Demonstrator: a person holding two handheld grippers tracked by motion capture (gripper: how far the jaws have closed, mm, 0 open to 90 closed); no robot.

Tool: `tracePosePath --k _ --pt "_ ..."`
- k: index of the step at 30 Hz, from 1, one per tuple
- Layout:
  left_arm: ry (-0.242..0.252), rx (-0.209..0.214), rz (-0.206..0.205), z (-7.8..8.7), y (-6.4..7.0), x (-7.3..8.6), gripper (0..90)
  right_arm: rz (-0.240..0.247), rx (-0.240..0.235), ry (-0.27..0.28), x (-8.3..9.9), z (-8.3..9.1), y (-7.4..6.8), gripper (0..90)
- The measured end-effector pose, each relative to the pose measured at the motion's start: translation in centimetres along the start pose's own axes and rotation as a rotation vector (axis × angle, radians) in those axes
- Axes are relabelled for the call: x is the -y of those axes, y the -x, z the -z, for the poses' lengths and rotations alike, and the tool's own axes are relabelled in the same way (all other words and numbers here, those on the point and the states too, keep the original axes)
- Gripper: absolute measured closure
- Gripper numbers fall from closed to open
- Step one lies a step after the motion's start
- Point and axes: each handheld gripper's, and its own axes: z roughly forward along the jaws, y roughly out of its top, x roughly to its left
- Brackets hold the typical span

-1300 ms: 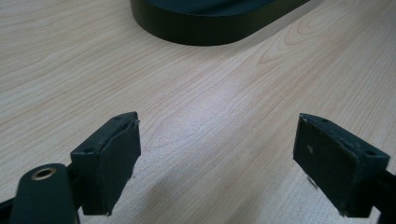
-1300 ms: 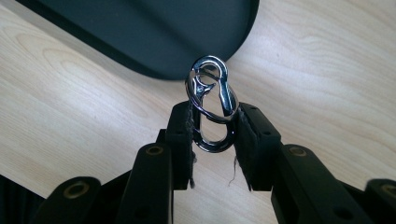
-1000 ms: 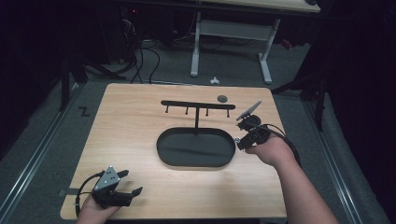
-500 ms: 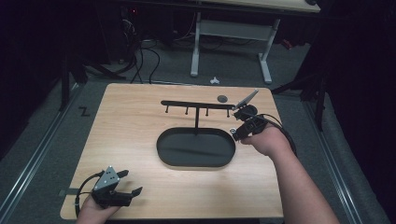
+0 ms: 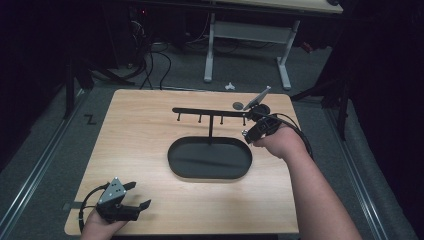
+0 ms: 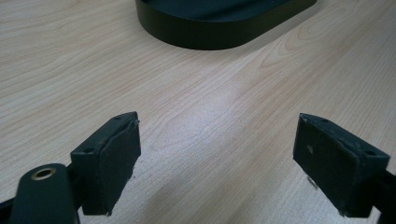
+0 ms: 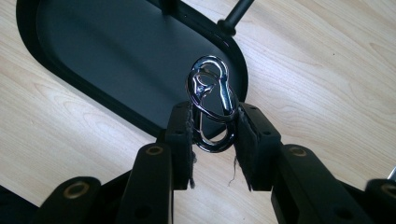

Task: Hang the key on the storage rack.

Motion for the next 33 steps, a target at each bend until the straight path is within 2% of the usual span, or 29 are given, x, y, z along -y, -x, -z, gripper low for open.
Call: tracePosePath --k 33 --pt "-0.003 -0.004 0.001 0.0 -0.1 0.1 15.5 0.028 0.010 -0.012 -2.1 0.7 -0.3 68.3"
